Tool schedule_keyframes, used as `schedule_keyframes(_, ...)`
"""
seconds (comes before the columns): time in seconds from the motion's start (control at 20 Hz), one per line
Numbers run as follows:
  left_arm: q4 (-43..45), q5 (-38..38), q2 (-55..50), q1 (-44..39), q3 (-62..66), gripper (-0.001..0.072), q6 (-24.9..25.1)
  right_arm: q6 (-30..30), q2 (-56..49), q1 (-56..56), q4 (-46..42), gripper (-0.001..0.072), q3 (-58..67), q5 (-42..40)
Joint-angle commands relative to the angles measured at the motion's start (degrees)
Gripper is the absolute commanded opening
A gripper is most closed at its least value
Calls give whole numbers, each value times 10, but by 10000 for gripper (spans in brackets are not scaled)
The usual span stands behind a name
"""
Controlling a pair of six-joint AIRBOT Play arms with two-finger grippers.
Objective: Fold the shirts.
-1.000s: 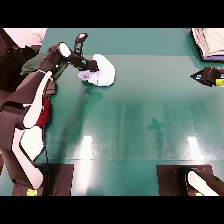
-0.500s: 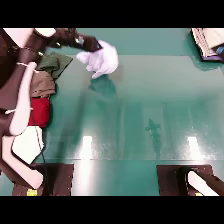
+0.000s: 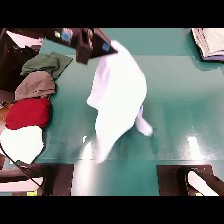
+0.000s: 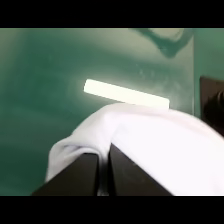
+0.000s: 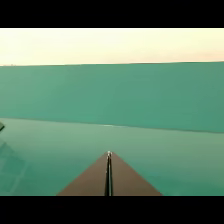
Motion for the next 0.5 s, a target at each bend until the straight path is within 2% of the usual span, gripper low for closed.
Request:
schedule_keyframes(0.0,113,30,11,-25,-93,25,-24,0,-1,0,0,17,8,43)
schedule_keyframes(0.05,132,57,4,-24,-130,64,-45,0,-1,0,0,17,8,54)
schedule_keyframes(0.15,214,108,-13,-24,-189,637,-114,0,-1,0,0,17,8,68)
schedule_keyframes(0.25,308,96,-26,-9,-196,664,-204,0,-1,0,0,17,8,74)
schedule_keyframes(0.45,303,-9,-3,93,-209,663,-279,0,-1,0,0,17,7,82)
